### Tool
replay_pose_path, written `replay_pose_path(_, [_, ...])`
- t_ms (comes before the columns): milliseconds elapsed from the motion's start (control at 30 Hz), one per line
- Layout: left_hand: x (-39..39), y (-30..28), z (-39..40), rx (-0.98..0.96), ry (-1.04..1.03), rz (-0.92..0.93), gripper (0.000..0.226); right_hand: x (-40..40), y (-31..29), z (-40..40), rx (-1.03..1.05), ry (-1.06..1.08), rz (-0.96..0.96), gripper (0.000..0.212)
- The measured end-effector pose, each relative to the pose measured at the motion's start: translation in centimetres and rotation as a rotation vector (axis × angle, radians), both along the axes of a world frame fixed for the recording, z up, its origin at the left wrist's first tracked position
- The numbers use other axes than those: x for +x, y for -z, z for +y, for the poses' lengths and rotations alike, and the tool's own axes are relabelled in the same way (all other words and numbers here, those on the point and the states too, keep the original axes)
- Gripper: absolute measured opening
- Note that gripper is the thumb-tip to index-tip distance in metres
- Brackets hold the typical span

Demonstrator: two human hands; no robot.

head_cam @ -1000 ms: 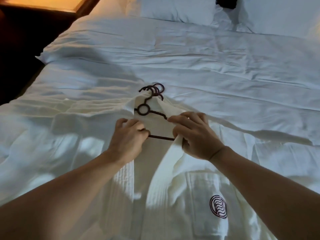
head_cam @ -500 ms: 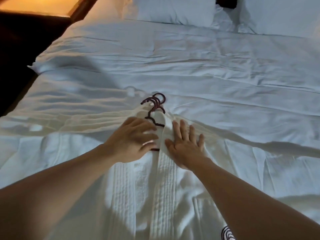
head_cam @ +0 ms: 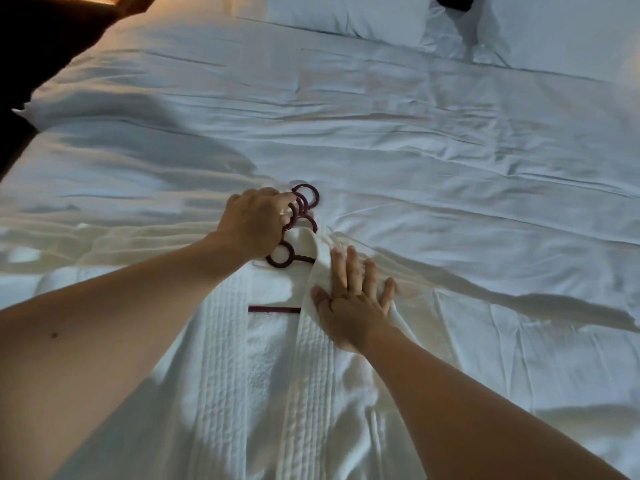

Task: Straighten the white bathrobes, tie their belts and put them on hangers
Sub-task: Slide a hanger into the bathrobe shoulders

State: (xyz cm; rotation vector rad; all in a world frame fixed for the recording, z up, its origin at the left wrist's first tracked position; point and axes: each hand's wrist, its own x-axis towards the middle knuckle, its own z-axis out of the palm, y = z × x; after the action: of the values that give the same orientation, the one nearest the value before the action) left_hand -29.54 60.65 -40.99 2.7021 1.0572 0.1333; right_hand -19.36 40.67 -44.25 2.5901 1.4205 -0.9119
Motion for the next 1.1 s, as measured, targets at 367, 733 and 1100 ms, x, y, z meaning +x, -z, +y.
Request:
replay_pose_path(367, [-0.1, -0.6, 0.5, -0.123, 0.075, 0.281, 0.064, 0.0, 0.0, -0.3, 0.043, -0.019, -0.011, 0.07])
replay_pose_path(733, [-1.9, -6.0, -1.1, -0.358, 0.045, -0.094, 0.028, 1.2, -2.7, -1.9, 0.309, -0.032, 0.087, 0.073])
replay_pose_path(1100, [-8.2, -17.5, -9.1, -0.1, 0.357, -0.065, 0.013, -3.2, -14.6, -4.1, 0.562, -0.136, 0.051, 0.061])
